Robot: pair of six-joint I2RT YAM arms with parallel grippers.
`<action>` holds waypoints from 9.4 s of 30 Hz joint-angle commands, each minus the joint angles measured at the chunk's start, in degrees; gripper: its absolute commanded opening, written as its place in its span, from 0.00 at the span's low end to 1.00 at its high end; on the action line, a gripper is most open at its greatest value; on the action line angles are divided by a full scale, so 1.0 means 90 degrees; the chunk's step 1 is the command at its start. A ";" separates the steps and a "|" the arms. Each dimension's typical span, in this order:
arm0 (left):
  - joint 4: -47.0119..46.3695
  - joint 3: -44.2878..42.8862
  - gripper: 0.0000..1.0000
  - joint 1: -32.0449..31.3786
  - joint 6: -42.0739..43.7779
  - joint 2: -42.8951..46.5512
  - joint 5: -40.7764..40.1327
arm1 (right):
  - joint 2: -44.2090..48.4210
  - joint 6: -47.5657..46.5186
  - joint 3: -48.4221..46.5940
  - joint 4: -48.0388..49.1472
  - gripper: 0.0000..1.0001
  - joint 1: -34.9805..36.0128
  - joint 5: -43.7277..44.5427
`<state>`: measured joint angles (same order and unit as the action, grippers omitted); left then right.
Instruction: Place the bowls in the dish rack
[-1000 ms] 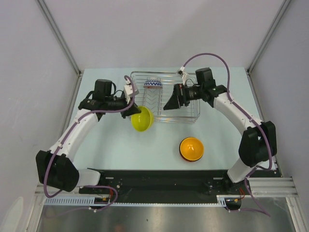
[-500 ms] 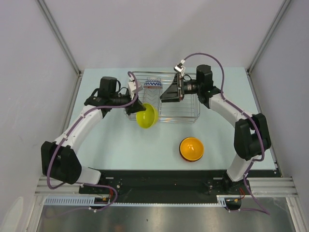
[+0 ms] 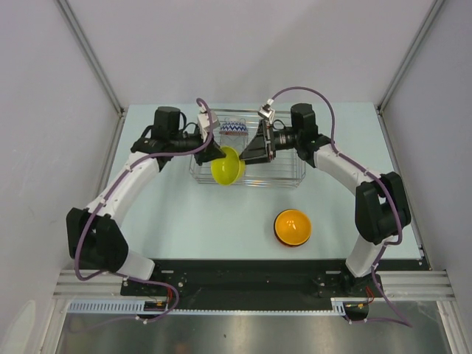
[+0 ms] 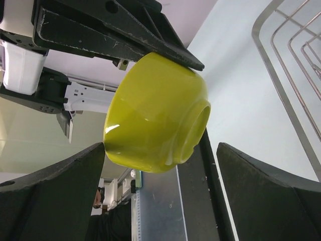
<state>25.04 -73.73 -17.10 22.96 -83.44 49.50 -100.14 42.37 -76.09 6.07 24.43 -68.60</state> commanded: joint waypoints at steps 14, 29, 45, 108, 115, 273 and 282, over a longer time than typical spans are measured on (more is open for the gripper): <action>-0.0008 -0.0664 0.01 -0.0082 0.0232 -0.0436 -0.0099 | 0.0423 -0.0147 0.0066 -0.0186 1.00 0.0245 -0.0122; -0.0018 -0.0655 0.00 -0.0082 0.0164 -0.0504 0.0018 | 0.0335 0.0009 0.0086 0.0068 0.96 0.0294 -0.0152; -0.0233 -0.0382 0.01 -0.0082 0.0037 -0.0329 0.0018 | 0.0199 0.1064 0.0369 0.1387 0.76 0.0304 -0.0054; 0.0431 0.0164 0.58 0.0660 0.0066 0.1770 -0.2345 | -0.0338 -0.2829 -0.1514 -0.3171 0.00 0.0187 0.1976; 0.0616 0.0712 0.58 0.0953 0.0134 0.2200 -0.2775 | -0.0962 -0.5044 -0.3464 -0.5115 0.00 0.0284 0.3098; 0.1007 0.0029 1.00 -0.2523 0.0554 0.0199 -0.2491 | 0.4193 -0.7960 0.2771 -0.5801 0.49 0.0450 0.5737; 0.1036 -0.0030 1.00 -0.2523 0.0554 0.0150 -0.2541 | 0.3949 -0.7940 0.2967 -0.5596 0.37 0.0840 0.6235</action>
<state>34.24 -71.26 -39.38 28.88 -82.13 26.89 -63.96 -29.15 -50.11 -46.37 30.17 -15.05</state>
